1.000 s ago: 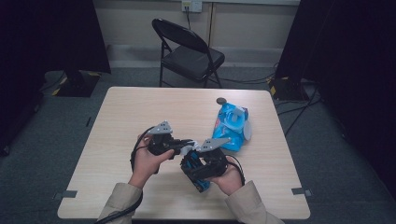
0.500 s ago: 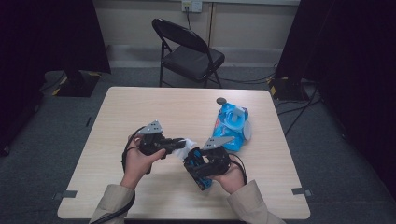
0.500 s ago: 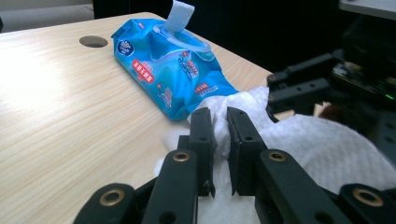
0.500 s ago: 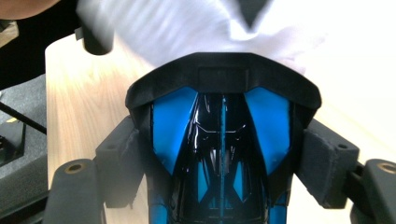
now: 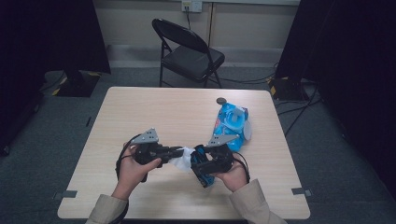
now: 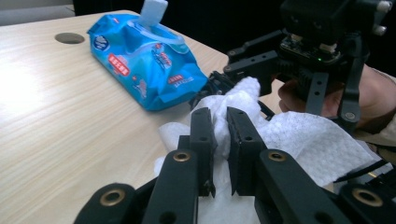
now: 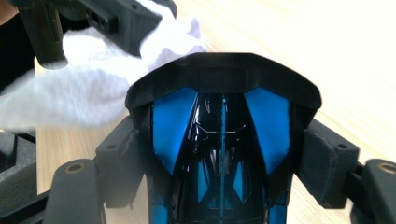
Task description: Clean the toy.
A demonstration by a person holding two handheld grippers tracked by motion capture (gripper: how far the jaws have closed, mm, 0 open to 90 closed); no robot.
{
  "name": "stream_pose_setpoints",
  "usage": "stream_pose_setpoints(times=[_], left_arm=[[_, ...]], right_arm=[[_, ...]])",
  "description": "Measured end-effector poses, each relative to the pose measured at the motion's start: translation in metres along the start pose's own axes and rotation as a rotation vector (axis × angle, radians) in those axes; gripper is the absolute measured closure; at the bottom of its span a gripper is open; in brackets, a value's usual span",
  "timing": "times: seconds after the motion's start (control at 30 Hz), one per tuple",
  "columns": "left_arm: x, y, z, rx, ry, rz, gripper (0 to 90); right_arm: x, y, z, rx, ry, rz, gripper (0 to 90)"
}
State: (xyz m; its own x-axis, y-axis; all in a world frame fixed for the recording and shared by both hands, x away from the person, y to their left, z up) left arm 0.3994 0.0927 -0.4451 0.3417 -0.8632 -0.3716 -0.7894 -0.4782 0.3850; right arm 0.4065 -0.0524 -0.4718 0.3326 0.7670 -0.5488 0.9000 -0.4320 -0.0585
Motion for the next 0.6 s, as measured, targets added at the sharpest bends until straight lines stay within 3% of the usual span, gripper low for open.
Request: stream_pose_setpoints(times=[0.27,0.6], left_arm=[[0.011,0.000,0.000,0.007,-0.018,-0.008,82.1],[0.019,0.000,-0.015,0.011,0.001,-0.013,81.9]], right_arm=[[0.003,-0.004,0.001,-0.009,-0.010,-0.008,25.8],[0.009,-0.011,0.000,-0.024,-0.019,-0.034,25.7]])
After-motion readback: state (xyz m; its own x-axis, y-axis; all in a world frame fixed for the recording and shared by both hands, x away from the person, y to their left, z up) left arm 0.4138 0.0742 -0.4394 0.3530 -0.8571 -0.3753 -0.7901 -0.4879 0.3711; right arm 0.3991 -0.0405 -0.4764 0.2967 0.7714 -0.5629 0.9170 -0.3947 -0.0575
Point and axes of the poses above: each handheld gripper's, and its own axes: x roughly forward along the jaws, z roughly out of its underside, y roughly to its right, the point moved 7 cm from there along x, roughly forward along the jaws, and after that the axes turned 8 degrees about -x, right-handed, at the moved point
